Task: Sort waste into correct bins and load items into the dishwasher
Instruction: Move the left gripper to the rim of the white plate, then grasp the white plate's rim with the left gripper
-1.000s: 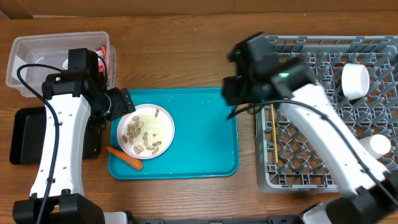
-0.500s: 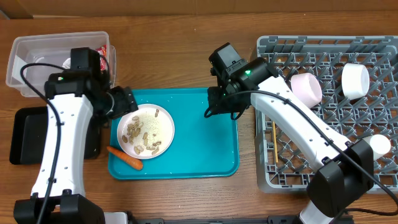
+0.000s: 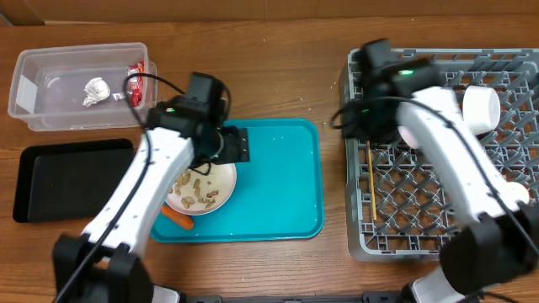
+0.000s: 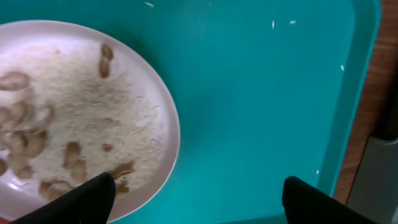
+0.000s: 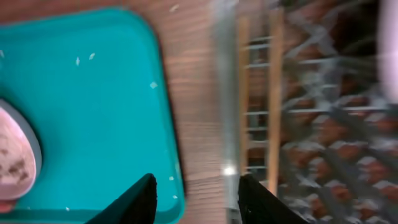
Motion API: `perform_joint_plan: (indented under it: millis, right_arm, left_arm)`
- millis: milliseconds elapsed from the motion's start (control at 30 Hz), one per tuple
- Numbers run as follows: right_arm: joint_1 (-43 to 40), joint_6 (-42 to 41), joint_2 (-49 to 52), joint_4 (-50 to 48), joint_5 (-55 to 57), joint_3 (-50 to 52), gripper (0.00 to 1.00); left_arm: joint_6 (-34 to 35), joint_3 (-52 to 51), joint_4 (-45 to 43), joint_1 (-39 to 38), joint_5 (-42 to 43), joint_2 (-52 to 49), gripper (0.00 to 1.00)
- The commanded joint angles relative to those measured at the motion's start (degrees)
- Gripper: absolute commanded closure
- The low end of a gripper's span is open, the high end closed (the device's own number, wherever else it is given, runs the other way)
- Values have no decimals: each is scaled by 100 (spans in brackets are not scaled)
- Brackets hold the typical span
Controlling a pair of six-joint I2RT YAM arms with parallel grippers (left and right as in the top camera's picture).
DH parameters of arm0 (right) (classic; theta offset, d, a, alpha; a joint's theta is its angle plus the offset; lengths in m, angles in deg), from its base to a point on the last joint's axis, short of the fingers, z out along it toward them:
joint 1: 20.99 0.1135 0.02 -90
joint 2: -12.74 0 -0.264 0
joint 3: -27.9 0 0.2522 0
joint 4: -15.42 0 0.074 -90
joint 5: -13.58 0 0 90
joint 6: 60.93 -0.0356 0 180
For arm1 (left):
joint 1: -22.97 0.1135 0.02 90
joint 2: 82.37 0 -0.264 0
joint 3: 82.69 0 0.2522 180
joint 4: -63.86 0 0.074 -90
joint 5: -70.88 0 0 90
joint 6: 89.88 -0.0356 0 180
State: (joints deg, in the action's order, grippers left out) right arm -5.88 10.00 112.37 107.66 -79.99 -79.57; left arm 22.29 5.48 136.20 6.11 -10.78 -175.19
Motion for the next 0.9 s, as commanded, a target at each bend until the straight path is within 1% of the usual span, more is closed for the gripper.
perform_joint_plan:
  millis: [0, 100, 167, 200, 233, 267, 300, 567, 867]
  right_arm:
    - [-553, 251, -586, 125, 136, -48, 53]
    - [-817, 428, -625, 264, 140, -48, 53]
    - [-920, 457, -625, 334, 142, -44, 53]
    - [-935, 459, -625, 343, 142, -44, 53]
    - [-940, 459, -625, 334, 142, -44, 53]
    - [-940, 459, -625, 321, 140, -44, 53]
    - [-940, 459, -625, 306, 140, -44, 53]
    - [-940, 455, -625, 295, 138, -44, 53]
    - [-940, 455, -625, 315, 138, -44, 53]
  left_arm:
    - [122, -85, -109, -216, 7, -507, 13]
    - [122, -85, -212, -313, 7, -859, 17]
    - [125, -85, -289, -321, 13, -1091, 21]
    - [122, -85, -332, -321, 13, -1180, 26]
    - [122, -85, -385, -323, 17, -1279, 33]
    - [120, -85, -437, -326, 28, -1368, 37]
    - [120, -85, -487, -334, 26, -1449, 39]
    - [125, -85, -776, -343, 26, -1722, 41]
    - [118, -87, -758, -343, 24, -1941, 44]
